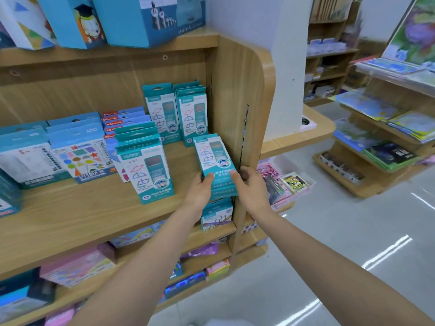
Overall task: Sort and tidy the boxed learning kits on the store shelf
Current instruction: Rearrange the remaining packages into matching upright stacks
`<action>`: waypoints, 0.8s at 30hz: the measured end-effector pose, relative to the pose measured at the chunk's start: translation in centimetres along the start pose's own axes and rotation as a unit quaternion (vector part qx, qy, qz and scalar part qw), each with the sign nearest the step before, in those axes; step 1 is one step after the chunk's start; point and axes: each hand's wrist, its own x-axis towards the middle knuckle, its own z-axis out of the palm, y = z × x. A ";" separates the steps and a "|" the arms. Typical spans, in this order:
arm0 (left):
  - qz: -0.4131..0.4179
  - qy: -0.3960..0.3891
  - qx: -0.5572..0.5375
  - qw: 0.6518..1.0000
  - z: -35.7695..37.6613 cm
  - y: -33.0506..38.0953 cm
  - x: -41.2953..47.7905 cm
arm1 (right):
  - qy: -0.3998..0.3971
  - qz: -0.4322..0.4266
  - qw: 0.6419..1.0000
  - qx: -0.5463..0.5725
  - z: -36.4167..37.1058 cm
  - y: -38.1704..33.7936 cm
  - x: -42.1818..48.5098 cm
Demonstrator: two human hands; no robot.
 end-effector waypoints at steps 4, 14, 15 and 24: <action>-0.013 0.028 -0.007 1.000 -0.5 -0.2 -0.4 | -0.089 0.037 0.995 -0.007 -0.2 -1.0 0.6; -0.019 0.043 0.011 0.999 -2.0 -0.8 -2.3 | -0.240 0.159 0.947 0.145 0.2 -1.7 1.0; -0.015 0.046 0.010 0.999 -2.2 -0.9 -2.4 | -0.241 0.158 0.944 0.163 0.1 -1.9 0.9; 0.176 0.076 0.094 0.977 -3.3 -1.0 -3.3 | -0.225 0.045 0.958 0.172 -0.6 -3.4 1.9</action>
